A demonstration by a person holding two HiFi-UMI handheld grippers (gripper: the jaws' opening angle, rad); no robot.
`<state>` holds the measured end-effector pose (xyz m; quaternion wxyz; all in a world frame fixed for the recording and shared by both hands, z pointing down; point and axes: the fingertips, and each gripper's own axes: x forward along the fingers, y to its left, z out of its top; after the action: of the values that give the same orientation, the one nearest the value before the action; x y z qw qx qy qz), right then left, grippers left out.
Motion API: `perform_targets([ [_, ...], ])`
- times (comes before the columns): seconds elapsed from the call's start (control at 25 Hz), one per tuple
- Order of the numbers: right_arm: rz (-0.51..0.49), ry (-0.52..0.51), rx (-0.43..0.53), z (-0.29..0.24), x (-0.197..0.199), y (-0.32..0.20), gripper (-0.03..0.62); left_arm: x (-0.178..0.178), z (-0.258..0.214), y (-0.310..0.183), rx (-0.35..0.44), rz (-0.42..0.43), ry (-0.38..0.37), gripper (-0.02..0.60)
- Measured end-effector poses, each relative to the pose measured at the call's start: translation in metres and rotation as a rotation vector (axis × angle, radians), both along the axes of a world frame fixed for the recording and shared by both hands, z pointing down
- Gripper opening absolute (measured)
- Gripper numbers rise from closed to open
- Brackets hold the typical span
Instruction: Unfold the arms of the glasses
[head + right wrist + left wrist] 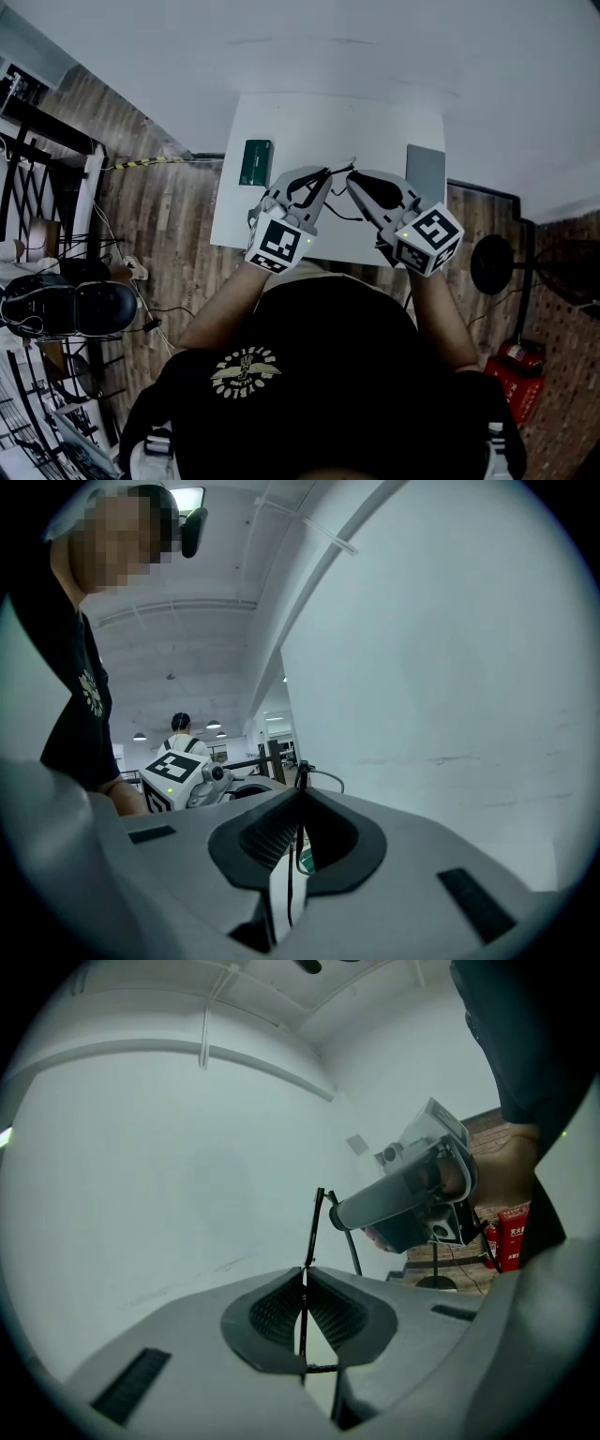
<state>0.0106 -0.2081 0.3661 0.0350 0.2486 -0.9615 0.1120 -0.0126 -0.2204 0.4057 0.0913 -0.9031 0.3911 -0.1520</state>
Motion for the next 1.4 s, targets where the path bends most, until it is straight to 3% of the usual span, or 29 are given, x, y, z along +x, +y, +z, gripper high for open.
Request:
perform_targets([
  [0.24, -0.02, 0.007, -0.024, 0.006, -0.006, -0.007, 0.017, -0.009, 0.005, -0.007, -0.015, 0.029, -0.031, 0.021],
  [1.0, -0.076, 0.066, -0.08, 0.017, -0.019, -0.008, 0.017, -0.031, 0.004, -0.011, 0.035, 0.101, -0.291, 0.021],
  [1.4, -0.14, 0.108, -0.108, 0.026, -0.03, 0.005, 0.018, -0.045, 0.01, 0.002, 0.041, 0.103, -0.386, 0.021],
])
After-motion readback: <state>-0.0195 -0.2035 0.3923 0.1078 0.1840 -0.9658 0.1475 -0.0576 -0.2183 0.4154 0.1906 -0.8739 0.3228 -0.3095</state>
